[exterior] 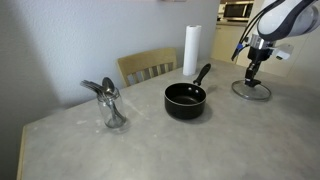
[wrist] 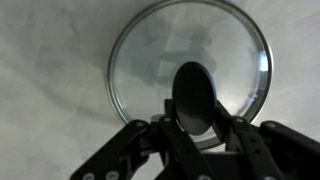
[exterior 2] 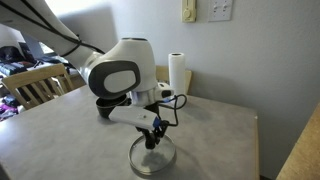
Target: Put the lid on the pot
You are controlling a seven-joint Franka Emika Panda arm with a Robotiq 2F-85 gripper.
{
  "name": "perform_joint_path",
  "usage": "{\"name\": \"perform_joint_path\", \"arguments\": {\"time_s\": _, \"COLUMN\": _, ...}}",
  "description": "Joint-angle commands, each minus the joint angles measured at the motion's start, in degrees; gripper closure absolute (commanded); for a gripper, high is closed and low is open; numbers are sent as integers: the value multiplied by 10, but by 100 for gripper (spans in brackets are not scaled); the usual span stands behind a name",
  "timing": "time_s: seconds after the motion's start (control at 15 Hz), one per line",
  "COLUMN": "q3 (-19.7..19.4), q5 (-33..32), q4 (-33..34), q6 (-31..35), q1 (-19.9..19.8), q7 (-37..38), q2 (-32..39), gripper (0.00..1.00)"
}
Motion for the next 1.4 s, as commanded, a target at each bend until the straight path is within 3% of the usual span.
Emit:
{"name": "perform_joint_path", "arguments": {"time_s": 0.0, "q3": -7, "q5": -38, "q4": -8, "q6": -18, "q1": 9, "q7": 10, "q2": -39, "gripper": 86}}
{"name": "perform_joint_path", "arguments": {"time_s": 1.0, "q3": -6, "q5": -100, "q4": 10, "q6": -62, "q1": 48, "q7": 7, "q2": -123, "gripper": 86}}
{"name": "perform_joint_path", "arguments": {"time_s": 1.33, "q3": -2, "q5": -119, "q4": 21, "q6": -75, "q1": 81, "q7": 29, "q2": -128, "gripper": 86}}
